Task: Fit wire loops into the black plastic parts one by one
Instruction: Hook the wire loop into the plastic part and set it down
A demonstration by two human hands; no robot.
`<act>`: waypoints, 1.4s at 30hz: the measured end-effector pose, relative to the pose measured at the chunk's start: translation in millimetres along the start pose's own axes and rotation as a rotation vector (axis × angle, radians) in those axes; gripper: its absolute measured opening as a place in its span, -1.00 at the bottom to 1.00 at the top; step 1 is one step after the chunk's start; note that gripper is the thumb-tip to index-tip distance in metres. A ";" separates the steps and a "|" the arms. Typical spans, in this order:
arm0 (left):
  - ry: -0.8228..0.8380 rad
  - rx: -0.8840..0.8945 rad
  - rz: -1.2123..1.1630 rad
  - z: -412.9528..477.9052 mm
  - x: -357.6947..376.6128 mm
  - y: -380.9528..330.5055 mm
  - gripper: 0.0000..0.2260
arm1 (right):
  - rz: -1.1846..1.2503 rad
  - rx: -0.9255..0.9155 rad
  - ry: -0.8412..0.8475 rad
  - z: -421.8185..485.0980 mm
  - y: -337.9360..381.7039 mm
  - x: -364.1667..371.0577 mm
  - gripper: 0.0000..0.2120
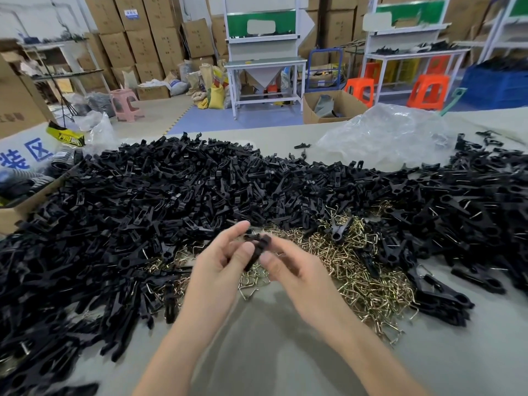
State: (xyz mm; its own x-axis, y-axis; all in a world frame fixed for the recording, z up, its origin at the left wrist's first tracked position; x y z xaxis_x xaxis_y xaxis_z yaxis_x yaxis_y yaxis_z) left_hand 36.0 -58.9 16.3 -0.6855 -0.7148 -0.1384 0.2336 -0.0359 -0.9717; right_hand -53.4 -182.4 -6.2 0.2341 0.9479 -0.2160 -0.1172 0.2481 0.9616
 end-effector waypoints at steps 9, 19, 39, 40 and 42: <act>-0.057 -0.037 -0.072 0.5 10.4 10.8 -0.87 | 0.301 -0.051 -0.184 3.7 1.9 -4.7 -0.88; 0.010 0.054 -0.023 -2.0 16.6 8.6 -0.80 | 0.331 0.071 -0.182 5.2 -4.1 -11.9 -0.81; 0.027 -0.055 -0.128 0.4 20.6 11.6 -0.80 | 0.390 0.029 -0.157 4.8 1.2 -15.3 -0.63; 0.023 -0.055 -0.136 0.4 21.3 12.8 -0.82 | 0.384 0.029 -0.156 5.1 1.0 -15.1 -0.62; 0.004 -0.049 -0.137 0.6 21.7 15.5 -0.86 | 0.359 0.031 -0.154 5.3 0.6 -15.1 -0.61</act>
State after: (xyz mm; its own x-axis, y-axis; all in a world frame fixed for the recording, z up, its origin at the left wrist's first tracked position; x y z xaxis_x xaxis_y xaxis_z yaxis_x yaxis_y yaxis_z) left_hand 25.2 -75.3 -1.7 -0.7112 -0.7030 -0.0049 0.1043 -0.0986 -0.9896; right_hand -51.9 -197.7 -1.4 0.3258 0.9317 0.1605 -0.1890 -0.1022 0.9767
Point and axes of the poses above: each hand's wrist, its own z-axis towards the middle knuckle, its own x-axis out of the palm, y = z × x, the point moved 2 cm from there along z, towards the middle knuckle, and after that the axes turned 12 degrees about y, right-handed, at the moved point
